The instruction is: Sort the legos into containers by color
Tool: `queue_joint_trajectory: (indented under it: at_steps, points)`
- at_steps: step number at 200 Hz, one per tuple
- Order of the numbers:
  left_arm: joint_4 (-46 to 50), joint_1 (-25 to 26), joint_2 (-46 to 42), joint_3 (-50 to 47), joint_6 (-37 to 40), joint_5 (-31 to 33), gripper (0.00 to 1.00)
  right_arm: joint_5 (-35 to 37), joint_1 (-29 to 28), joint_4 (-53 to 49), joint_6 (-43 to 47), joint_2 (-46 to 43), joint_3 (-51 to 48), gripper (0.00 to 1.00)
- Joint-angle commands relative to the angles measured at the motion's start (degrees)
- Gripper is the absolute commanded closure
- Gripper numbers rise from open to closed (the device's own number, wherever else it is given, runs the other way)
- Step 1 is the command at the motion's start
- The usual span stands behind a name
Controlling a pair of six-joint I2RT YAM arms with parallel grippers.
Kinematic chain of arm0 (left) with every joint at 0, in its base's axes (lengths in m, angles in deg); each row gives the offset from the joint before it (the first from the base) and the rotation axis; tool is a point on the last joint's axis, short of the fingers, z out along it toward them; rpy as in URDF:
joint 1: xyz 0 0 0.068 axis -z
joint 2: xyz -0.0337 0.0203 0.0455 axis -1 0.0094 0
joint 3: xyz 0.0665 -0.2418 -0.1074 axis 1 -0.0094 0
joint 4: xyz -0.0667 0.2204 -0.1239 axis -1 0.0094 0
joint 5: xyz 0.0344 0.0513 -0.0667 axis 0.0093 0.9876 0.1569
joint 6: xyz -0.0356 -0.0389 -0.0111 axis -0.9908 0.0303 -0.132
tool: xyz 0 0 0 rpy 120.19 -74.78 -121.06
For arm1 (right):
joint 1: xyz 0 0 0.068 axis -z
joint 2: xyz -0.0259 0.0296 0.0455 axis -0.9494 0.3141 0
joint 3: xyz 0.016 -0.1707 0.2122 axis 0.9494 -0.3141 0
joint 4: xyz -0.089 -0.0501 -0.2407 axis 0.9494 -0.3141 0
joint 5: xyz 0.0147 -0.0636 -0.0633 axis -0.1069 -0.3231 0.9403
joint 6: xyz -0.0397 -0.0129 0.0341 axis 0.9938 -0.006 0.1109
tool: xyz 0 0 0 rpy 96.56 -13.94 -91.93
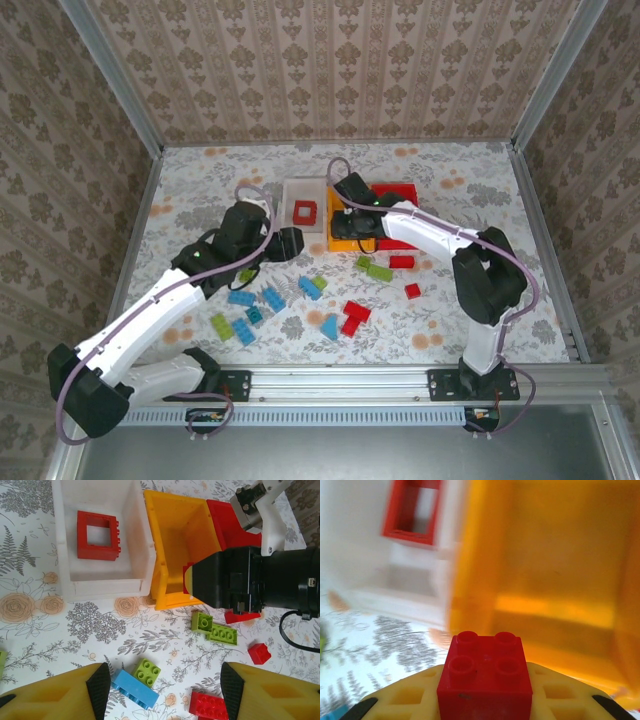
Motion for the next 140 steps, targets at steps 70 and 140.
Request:
queue_joint_trajectory:
  at_steps: [70,140]
  points:
    - [6.4,-0.5,-4.3,-0.1,-1.0,9.1,0.37,-0.6,-3.3,1.6,0.8,13.1,17.6,0.75]
    - [9.2,-0.7,-6.7,-1.3,-1.1,9.0,0.37,0.1,-3.3,-1.8,-0.5,21.4,26.3,0.69]
